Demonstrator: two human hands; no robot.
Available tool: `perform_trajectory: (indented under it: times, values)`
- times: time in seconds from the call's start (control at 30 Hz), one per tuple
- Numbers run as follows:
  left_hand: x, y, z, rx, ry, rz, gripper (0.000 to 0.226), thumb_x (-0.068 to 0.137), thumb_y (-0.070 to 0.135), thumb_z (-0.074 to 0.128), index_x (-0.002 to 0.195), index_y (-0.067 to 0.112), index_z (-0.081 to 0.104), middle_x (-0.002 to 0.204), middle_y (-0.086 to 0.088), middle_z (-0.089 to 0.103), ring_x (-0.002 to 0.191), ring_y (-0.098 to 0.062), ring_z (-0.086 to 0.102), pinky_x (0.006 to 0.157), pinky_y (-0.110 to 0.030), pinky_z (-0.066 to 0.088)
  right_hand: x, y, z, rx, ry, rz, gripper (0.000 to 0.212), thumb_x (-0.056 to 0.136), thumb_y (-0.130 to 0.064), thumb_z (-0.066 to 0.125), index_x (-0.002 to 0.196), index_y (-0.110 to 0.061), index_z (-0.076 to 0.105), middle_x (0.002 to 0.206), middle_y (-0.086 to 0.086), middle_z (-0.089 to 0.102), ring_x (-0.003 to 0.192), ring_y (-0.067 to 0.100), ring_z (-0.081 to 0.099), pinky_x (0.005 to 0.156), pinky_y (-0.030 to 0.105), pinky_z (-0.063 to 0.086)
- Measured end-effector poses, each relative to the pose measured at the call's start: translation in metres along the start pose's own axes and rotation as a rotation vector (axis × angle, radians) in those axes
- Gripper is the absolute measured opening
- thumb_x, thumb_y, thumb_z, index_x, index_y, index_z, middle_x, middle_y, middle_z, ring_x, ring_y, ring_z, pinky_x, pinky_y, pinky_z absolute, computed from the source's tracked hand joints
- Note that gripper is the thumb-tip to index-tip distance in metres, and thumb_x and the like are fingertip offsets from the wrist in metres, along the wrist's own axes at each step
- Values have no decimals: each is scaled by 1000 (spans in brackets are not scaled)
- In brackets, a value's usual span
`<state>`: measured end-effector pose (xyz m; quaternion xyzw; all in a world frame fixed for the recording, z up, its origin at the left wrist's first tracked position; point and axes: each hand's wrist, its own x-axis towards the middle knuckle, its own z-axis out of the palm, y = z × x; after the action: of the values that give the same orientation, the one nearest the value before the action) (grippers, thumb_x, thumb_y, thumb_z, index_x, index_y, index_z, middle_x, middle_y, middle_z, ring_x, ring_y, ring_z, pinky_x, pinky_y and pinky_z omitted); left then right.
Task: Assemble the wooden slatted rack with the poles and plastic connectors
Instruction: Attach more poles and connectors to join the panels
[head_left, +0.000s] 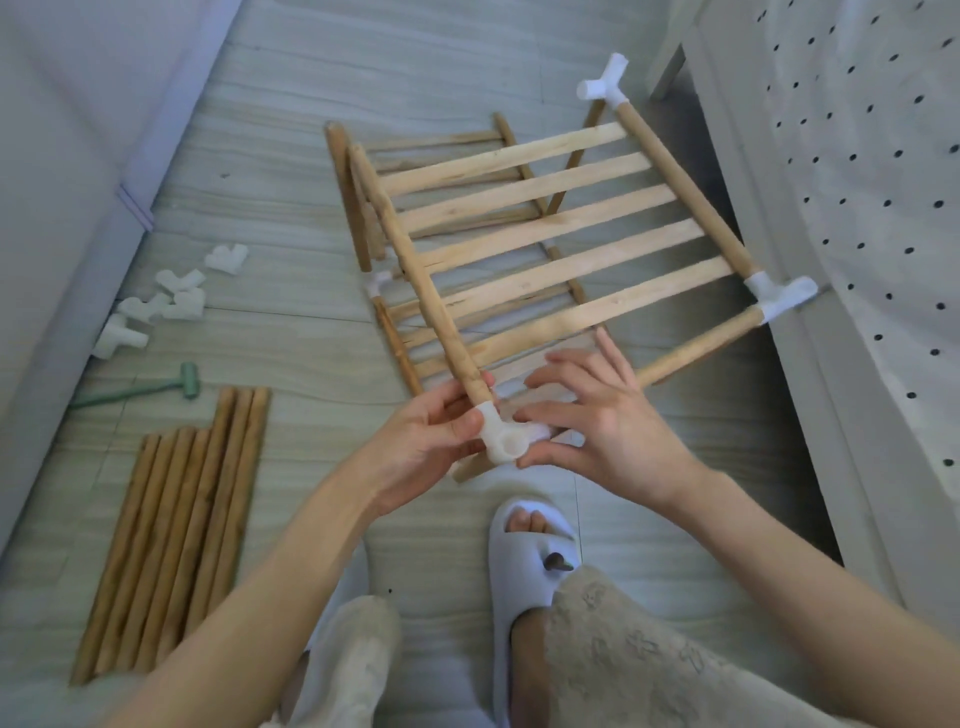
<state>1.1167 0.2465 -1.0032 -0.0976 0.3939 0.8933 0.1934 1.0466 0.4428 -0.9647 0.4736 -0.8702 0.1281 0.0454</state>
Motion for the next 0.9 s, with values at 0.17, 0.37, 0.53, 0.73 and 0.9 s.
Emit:
perform_trajectory:
  times: [0.17,0.37,0.53,0.73,0.9]
  values:
    - [3,-17,38,193,160,2,30,75,6,69,102,17,61,88,3,63,80,-6,57,69,-18,45,-35,21,-21,237,-36,290,72,71,-71,51,123,-21,61,151,5,27,144,25,9,115,44,14]
    - [7,-20,65,548,215,23,7,89,13,61,92,18,64,72,17,69,70,9,61,65,-12,44,-38,9,-33,1065,400,1186,72,90,-41,55,148,-15,23,148,1,35,123,14,50,99,32,45]
    - [4,-11,51,1610,369,498,33,77,58,58,80,25,53,76,16,54,74,-3,49,63,-21,35,6,27,-32,1685,613,1359,37,97,-37,47,109,-3,51,80,11,61,69,19,61,65,30,55]
    - [26,-15,94,1312,199,1000,11,94,19,36,95,16,46,87,14,43,78,-12,46,74,-25,36,25,48,-18,2131,668,1310,42,97,-38,47,61,-18,36,41,-7,25,30,5,25,31,16,23]
    - [51,-31,114,1232,239,1121,20,90,20,34,86,10,51,72,1,54,68,-13,45,63,-37,38,23,48,-12,2251,659,1207,64,95,-45,46,37,-20,33,38,-8,18,28,5,17,28,16,17]
